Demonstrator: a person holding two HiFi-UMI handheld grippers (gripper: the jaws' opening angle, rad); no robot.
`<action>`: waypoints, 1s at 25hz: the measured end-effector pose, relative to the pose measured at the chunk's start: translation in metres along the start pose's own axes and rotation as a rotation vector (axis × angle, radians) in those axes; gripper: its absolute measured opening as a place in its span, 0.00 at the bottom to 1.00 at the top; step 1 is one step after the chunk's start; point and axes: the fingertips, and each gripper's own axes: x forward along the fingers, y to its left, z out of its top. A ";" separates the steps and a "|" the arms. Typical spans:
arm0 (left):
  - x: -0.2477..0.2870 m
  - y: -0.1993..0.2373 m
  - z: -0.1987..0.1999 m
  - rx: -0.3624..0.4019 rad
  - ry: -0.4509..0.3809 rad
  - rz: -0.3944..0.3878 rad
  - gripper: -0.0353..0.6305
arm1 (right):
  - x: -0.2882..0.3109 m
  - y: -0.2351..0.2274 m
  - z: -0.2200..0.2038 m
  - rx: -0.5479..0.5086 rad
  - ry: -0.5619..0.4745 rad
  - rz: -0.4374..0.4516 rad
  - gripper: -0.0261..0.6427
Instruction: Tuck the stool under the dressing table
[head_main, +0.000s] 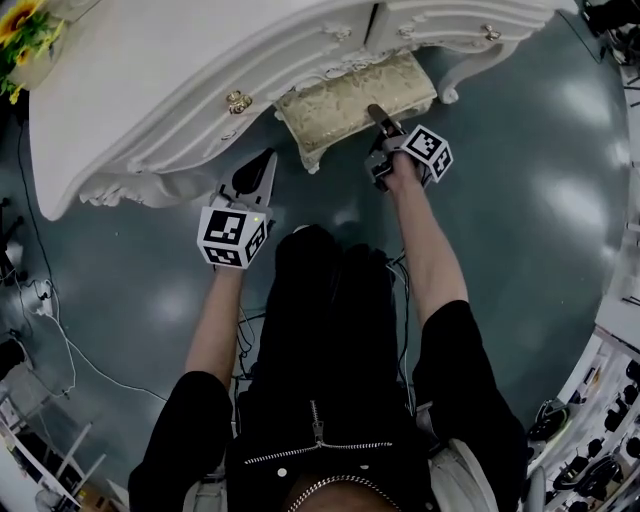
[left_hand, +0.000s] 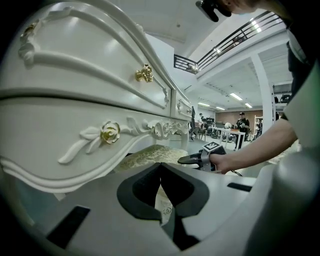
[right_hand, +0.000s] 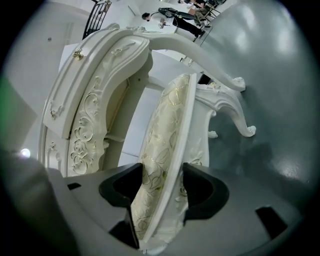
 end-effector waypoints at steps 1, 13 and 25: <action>0.002 0.001 -0.003 0.008 -0.002 -0.002 0.09 | 0.006 0.002 0.002 -0.001 0.001 0.009 0.43; 0.009 0.010 -0.042 0.054 -0.046 0.012 0.09 | 0.069 0.025 -0.006 0.015 0.022 0.146 0.39; -0.001 0.031 -0.059 0.079 -0.082 0.054 0.09 | 0.114 0.042 -0.018 -0.001 -0.009 0.204 0.36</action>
